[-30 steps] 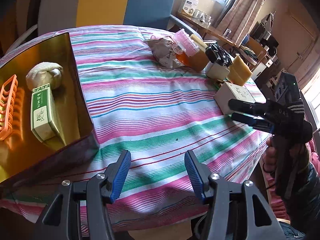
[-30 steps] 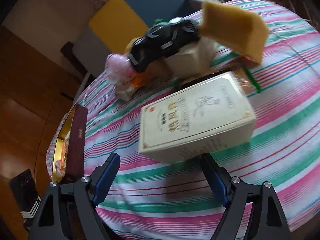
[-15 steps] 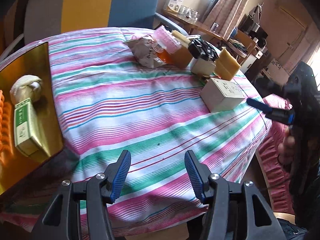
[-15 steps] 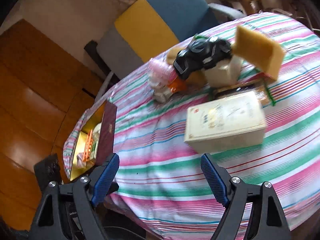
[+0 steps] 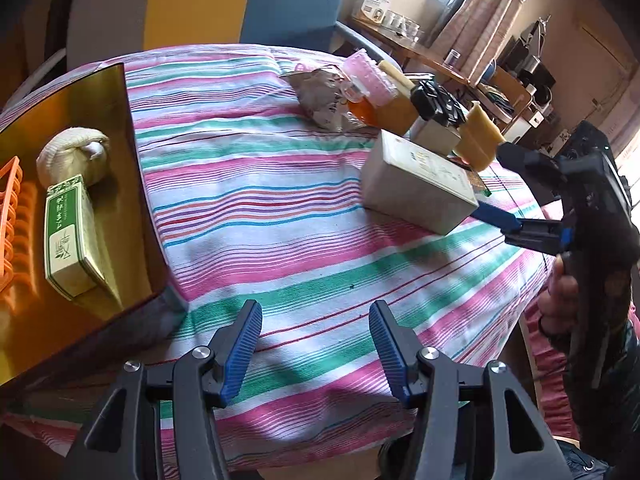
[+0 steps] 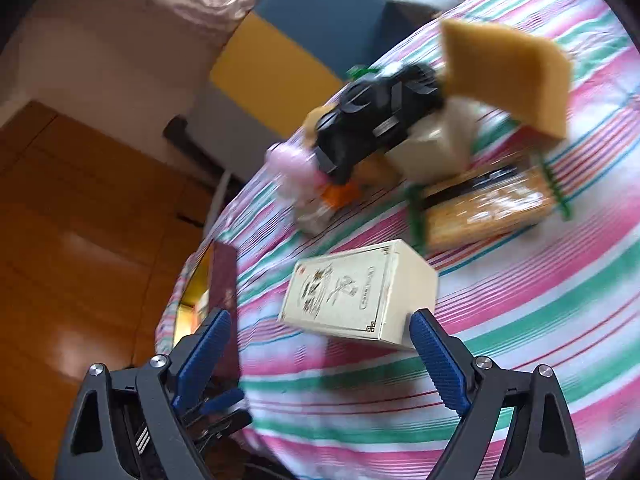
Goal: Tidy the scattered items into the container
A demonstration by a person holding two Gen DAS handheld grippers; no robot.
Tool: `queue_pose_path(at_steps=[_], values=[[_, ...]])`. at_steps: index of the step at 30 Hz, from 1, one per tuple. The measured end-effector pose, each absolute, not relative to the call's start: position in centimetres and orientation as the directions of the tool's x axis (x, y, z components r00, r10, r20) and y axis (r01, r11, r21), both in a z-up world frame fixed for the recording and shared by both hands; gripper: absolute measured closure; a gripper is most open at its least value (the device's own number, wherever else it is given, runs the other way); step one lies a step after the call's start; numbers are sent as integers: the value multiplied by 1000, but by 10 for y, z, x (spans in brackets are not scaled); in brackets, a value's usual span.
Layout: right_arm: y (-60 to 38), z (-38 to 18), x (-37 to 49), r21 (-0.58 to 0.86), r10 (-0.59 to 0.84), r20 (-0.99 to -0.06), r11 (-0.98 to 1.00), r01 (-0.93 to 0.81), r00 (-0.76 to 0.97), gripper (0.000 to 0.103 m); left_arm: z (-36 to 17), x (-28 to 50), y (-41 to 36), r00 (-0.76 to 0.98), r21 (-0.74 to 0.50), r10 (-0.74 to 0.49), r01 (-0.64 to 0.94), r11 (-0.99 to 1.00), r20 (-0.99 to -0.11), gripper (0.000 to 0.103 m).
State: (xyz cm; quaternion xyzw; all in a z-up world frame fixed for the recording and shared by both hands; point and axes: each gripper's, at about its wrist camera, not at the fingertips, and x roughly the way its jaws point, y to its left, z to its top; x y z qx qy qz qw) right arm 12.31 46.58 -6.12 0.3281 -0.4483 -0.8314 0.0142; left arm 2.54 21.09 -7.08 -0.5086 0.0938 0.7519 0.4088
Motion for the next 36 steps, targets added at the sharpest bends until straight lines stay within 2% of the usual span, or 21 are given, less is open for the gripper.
queue_pose_path(at_steps=[3, 12, 19, 22, 27, 36], values=[[445, -56, 112, 738, -372, -536, -643, -206, -758, 11, -72, 24, 209, -148, -276, 517, -707, -651, -843, 46], [519, -46, 107, 438, -37, -709, -806, -398, -705, 11, -77, 23, 212, -133, -284, 515, -706, -649, -847, 46], [550, -52, 73, 231, 27, -799, -909, -347, -600, 11, -83, 19, 214, -124, -284, 502, -699, -656, -856, 46], [556, -61, 63, 213, -9, -827, -931, -298, -562, 12, -83, 18, 217, -125, -280, 499, -699, -657, -858, 46], [561, -81, 63, 263, -94, -855, -925, -272, -510, 11, -83, 17, 219, -126, -277, 495, -700, -659, -860, 46], [519, -78, 118, 354, -153, -806, -898, -259, -572, 11, -57, 12, 243, -71, -369, 569, -694, -618, -819, 46]])
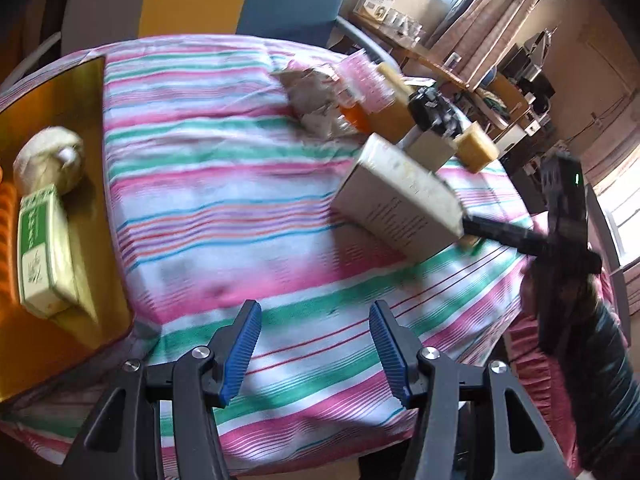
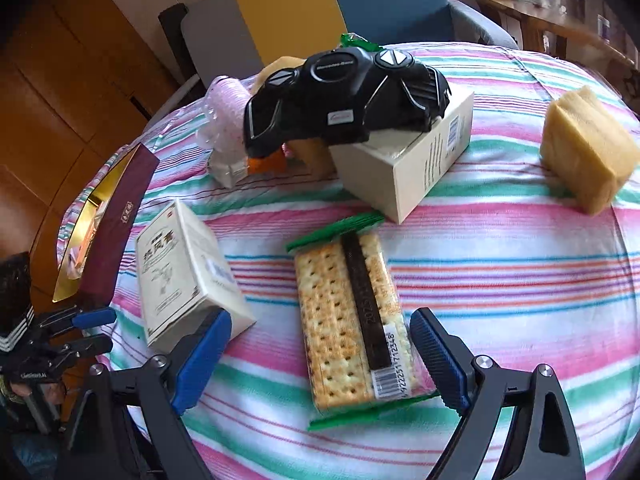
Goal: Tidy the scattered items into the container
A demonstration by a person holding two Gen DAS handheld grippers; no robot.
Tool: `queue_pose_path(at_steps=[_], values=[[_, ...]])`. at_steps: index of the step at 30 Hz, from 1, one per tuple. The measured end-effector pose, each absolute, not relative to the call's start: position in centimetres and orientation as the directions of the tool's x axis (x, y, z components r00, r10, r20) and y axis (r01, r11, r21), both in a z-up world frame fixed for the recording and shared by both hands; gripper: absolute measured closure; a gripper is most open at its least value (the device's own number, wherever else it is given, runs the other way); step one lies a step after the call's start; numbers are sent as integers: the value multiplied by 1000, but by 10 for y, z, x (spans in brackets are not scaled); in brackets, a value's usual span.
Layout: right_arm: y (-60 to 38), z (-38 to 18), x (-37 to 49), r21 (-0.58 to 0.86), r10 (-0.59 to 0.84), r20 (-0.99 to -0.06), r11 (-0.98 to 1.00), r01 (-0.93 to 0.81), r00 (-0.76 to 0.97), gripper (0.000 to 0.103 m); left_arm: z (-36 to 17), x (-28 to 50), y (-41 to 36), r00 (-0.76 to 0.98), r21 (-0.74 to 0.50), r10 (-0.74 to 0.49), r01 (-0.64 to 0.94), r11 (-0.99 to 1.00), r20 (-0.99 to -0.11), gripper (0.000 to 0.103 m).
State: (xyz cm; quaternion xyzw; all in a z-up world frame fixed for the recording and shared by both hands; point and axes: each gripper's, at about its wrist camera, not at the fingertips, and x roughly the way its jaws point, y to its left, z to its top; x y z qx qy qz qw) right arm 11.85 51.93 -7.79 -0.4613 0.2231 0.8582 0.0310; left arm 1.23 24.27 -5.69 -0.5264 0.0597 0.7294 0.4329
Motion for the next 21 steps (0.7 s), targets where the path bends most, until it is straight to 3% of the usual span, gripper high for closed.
queue_pose_path(at_steps=[6, 10, 15, 21], values=[[487, -72, 158, 336, -114, -798, -899, -281, -591, 11, -27, 5, 289, 1, -479, 636, -660, -579, -771, 46], [477, -48, 172, 304, -30, -754, -902, -308, -656, 13, -18, 11, 304, -15, -477, 647, -662, -578, -763, 46], [466, -20, 149, 400, -162, -660, -902, -161, -734, 13, -25, 9, 283, -38, -490, 641, -611, -622, -767, 46], [464, -48, 100, 555, -281, -638, -813, -175, -717, 12, -30, -6, 238, -101, -480, 621, -542, -690, -778, 46]])
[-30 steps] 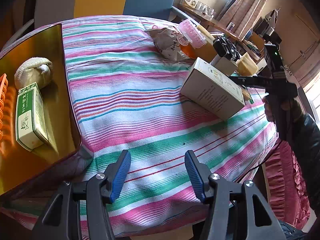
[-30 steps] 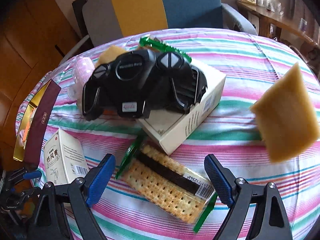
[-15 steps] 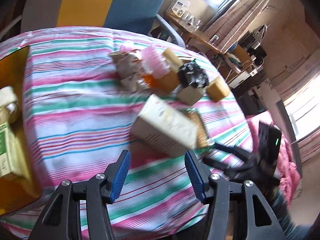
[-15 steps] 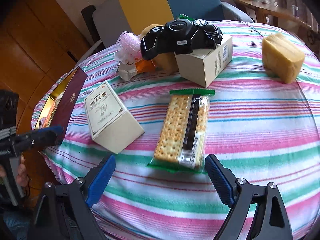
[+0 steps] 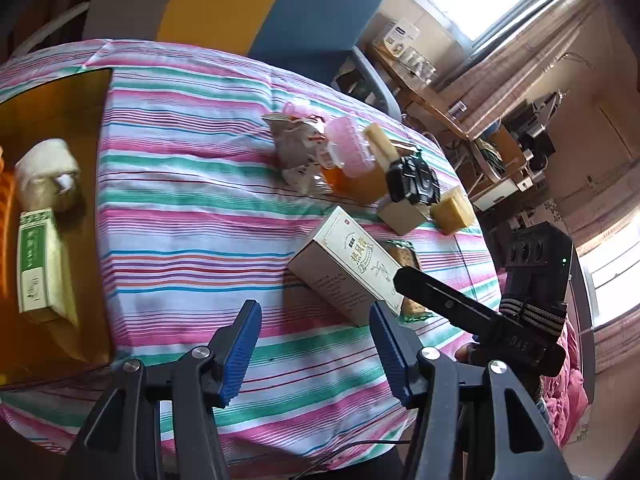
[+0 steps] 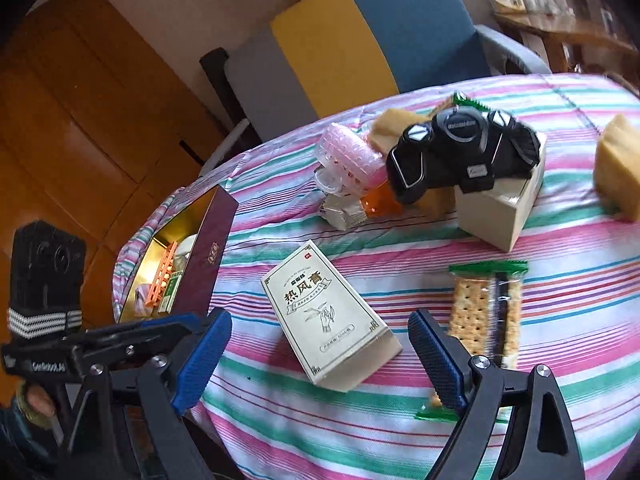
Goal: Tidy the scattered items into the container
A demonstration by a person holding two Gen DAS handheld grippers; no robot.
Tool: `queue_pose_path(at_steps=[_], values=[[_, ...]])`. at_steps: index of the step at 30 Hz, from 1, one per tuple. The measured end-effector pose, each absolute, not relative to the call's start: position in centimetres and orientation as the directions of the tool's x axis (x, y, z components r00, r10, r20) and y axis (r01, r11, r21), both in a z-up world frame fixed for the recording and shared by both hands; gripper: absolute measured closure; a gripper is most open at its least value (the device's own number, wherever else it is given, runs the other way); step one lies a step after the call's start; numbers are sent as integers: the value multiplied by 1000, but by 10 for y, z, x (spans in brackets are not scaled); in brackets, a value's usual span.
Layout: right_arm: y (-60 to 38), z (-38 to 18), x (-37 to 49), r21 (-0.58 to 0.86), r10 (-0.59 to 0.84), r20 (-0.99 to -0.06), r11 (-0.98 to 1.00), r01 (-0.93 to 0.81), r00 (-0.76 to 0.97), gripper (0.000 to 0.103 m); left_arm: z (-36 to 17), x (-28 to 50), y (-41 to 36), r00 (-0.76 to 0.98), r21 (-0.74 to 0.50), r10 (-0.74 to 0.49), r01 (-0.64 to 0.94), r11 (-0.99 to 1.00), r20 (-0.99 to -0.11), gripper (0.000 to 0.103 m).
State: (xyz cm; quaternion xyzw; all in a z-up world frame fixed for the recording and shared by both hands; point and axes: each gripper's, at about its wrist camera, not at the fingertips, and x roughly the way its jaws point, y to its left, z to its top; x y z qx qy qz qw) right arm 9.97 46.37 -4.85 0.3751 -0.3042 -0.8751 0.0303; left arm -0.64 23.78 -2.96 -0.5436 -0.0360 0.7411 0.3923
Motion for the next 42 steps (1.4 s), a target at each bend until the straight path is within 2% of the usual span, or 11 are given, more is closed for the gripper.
queue_pose_path(at_steps=[3, 6, 10, 15, 20, 33, 35, 38, 42], values=[[452, -59, 95, 693, -432, -557, -712, -111, -709, 11, -32, -14, 220, -126, -476, 611, -513, -714, -781, 46], [431, -56, 99, 743, -518, -497, -668, -33, -696, 11, -33, -15, 219, -125, -481, 617, -514, -710, -777, 46], [430, -53, 119, 698, -419, -543, -707, -114, -727, 11, -30, -7, 234, -106, -465, 621, -569, -678, -777, 45], [436, -49, 151, 501, -178, -669, -825, -261, -721, 11, -28, 5, 269, -70, -441, 616, -635, -634, -785, 45], [451, -48, 172, 360, -7, -731, -854, -376, -683, 11, -29, 4, 299, -79, -395, 580, -657, -641, -811, 45], [475, -68, 136, 210, 123, -792, -865, -457, -597, 11, -37, -3, 337, -141, -257, 450, -656, -709, -882, 44], [477, -72, 131, 194, 137, -798, -864, -465, -587, 15, -38, -2, 341, -158, -233, 439, -665, -709, -885, 43], [478, -77, 125, 169, 151, -808, -866, -470, -569, 26, -39, -1, 345, -192, -186, 419, -682, -707, -887, 43], [478, -80, 122, 156, 159, -811, -868, -471, -563, 27, -47, -5, 339, -195, -185, 407, -665, -724, -892, 40]])
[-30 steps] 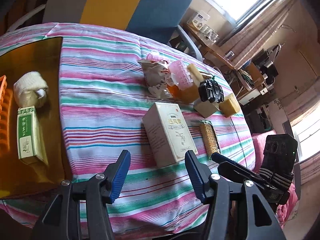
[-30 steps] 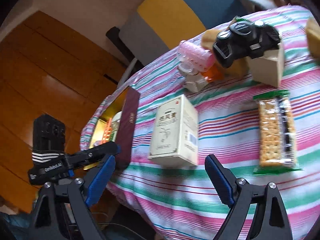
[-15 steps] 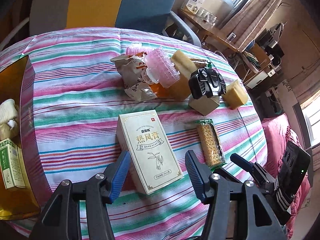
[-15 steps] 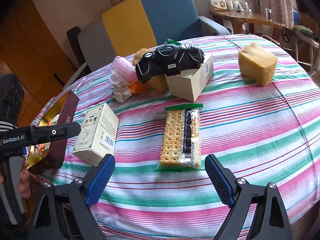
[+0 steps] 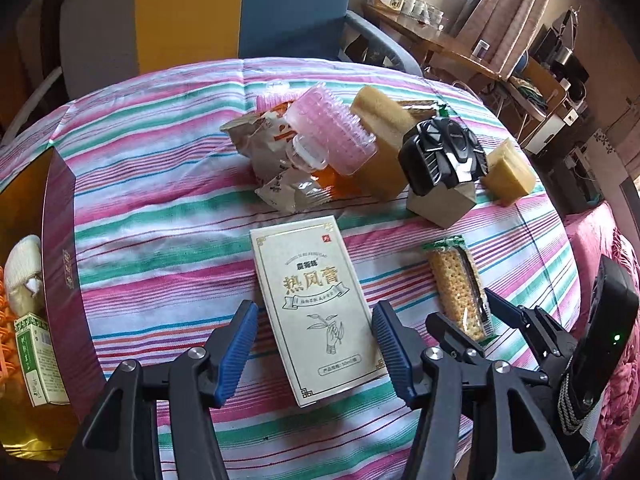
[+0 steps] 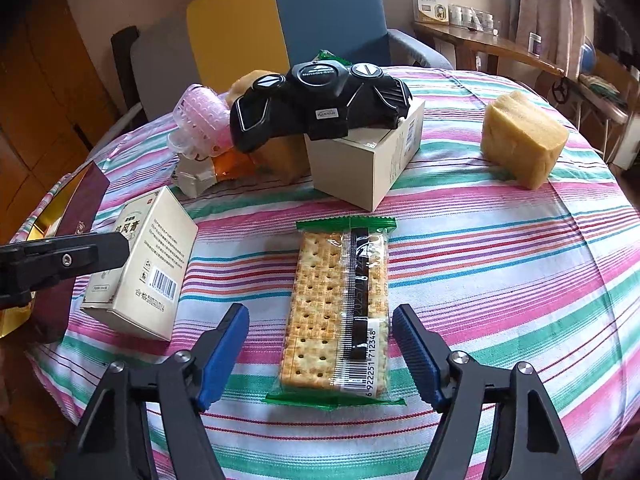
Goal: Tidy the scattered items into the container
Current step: 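Grasp the beige box with the left tool while the right tool grasps the cracker pack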
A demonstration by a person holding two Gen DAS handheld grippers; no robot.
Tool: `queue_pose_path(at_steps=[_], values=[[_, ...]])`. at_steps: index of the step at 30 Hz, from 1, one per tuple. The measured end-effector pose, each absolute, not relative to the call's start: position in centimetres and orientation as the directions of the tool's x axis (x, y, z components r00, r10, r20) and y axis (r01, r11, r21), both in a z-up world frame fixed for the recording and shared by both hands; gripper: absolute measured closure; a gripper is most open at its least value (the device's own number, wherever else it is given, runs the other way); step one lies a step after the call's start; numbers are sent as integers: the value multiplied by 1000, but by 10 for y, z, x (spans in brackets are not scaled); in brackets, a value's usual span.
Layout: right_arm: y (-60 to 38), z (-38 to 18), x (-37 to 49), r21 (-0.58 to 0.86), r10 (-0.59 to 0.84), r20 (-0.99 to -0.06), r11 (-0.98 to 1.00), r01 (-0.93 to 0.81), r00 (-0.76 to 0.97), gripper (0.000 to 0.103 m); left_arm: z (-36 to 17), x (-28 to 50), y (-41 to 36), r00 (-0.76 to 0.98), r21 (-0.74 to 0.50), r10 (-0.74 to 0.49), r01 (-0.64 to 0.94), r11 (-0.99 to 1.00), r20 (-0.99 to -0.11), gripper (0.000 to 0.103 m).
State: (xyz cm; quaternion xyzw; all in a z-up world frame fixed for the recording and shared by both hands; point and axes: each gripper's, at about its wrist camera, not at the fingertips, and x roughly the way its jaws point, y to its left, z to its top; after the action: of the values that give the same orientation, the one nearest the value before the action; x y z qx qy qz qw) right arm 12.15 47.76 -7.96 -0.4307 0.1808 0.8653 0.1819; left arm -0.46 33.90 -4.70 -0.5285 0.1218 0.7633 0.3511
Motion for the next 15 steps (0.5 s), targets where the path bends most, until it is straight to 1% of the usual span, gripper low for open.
queue_pose_path(at_steps=[9, 11, 13, 15], values=[[476, -81, 120, 135, 173, -813, -872, -470, -556, 27, -46, -4, 344, -195, -172, 407, -687, -706, -892, 40], [475, -82, 120, 129, 178, -814, -872, -472, -553, 27, -42, -4, 345, -204, -167, 406, -685, -710, -891, 42], [476, -81, 120, 145, 171, -813, -866, -479, -556, 27, -38, -4, 348, -214, -159, 406, -686, -710, -889, 42], [479, -80, 122, 167, 161, -811, -858, -486, -562, 27, -39, -4, 353, -212, -135, 378, -691, -710, -901, 42]])
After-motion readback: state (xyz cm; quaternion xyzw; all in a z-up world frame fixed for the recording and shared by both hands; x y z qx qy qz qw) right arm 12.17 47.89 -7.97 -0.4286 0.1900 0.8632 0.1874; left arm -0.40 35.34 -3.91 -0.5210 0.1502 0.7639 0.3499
